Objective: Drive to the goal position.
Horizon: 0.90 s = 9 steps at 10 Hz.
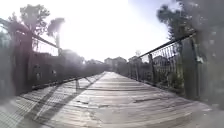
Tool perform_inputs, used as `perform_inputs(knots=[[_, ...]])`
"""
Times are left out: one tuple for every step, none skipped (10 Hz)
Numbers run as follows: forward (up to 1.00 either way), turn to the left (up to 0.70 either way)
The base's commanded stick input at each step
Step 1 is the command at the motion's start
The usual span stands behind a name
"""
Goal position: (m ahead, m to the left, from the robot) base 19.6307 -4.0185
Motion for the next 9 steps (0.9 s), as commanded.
perform_inputs(knots=[[1.0,0.0],[1.0,0.0],[1.0,0.0],[1.0,0.0],[1.0,0.0],[1.0,0.0],[1.0,0.0],[1.0,0.0],[1.0,0.0]])
